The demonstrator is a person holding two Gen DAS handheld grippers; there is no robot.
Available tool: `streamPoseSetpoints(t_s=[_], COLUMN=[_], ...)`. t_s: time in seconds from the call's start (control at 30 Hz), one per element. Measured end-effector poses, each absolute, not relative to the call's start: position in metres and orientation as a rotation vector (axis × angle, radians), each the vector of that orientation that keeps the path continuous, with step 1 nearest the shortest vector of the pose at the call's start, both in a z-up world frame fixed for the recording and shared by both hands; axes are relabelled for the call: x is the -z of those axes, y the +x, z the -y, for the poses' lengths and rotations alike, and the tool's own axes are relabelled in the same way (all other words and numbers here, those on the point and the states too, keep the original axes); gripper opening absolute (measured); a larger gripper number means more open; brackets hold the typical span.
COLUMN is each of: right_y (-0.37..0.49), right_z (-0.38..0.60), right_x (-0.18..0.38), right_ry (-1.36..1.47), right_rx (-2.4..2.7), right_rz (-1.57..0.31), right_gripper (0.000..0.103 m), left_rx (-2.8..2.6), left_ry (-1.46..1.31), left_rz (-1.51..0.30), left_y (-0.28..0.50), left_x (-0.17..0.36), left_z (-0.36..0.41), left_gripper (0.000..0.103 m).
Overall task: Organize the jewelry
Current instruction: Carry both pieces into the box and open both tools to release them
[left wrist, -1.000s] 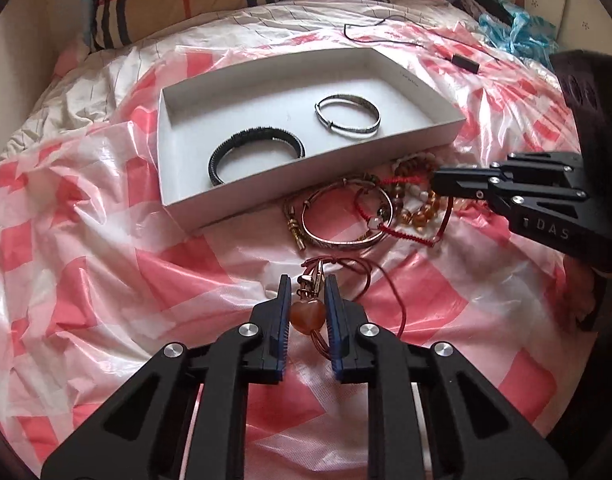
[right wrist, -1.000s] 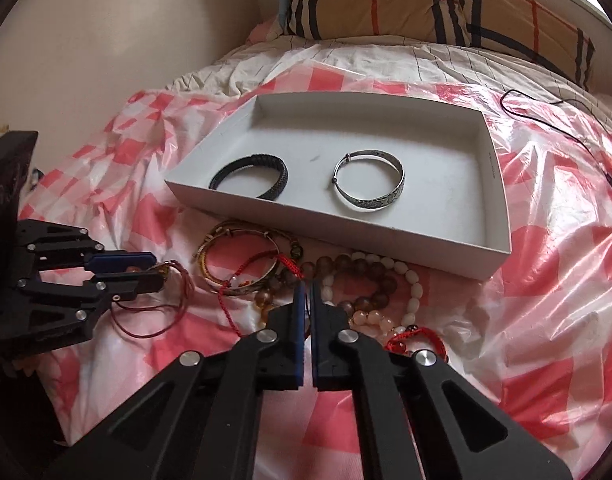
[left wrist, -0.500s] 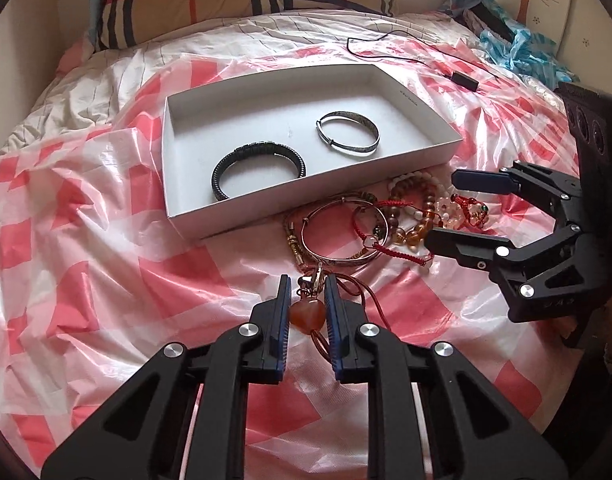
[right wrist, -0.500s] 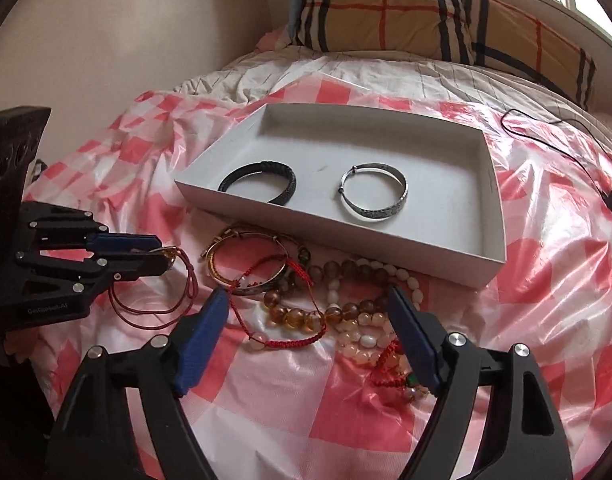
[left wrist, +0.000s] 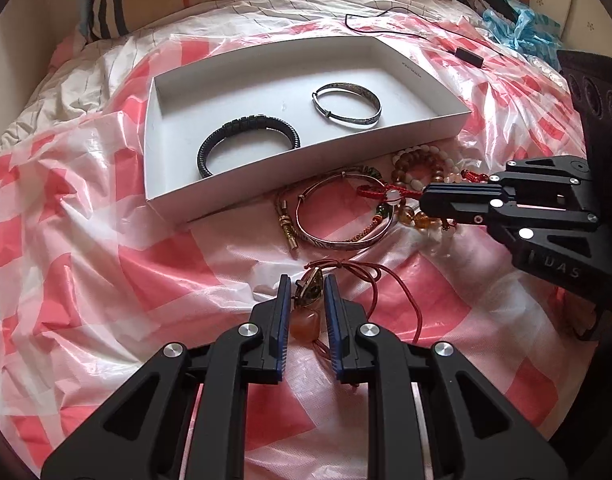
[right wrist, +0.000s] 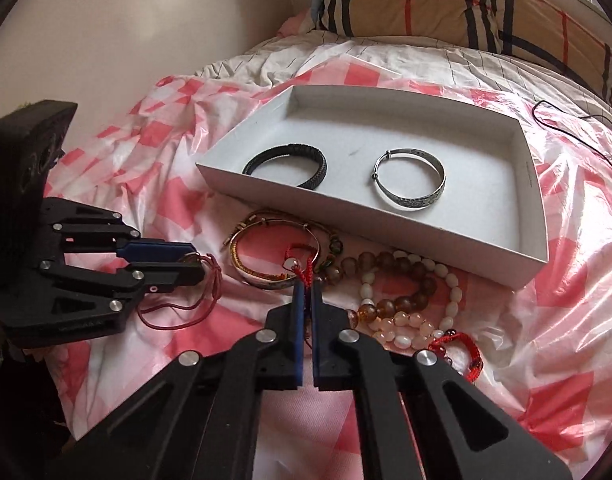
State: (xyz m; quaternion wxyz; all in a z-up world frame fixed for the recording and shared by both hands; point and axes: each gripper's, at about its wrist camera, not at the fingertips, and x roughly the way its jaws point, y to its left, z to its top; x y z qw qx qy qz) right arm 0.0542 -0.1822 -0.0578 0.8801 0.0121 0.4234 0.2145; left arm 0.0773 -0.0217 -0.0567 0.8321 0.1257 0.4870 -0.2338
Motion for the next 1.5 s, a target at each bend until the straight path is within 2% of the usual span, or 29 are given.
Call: streamPoseSetpoints(t_s=[0.07,0.47,0.9,1.5], right_y=[0.049,0.041,0.042,0.081], right_z=[0.189,0.215,0.215,0.215], right_x=[0.053,0.02,-0.014,-0.027], right_ry=[0.073,0.286,0.273,0.242], right_rx=[-0.455,-0.478,-0.398,-0.355], right_rz=[-0.865,-0.747,-0.592,-0.533], right_gripper=[0.003,0.003,0.003,0.003], left_rx=[0.502,0.547,0.475,0.407], left_ry=[0.26,0.119,0.042,-0.034], left_rz=[-1.02,-0.897,-0.758,-0.674], left_y=[0.077,0.077,0.094,0.128], left_x=[0.053,0.014,-0.015,-0.027], left_z=[0.021,0.008,0.021,0.036], left_gripper=[0.013,0.012,0.013,0.013])
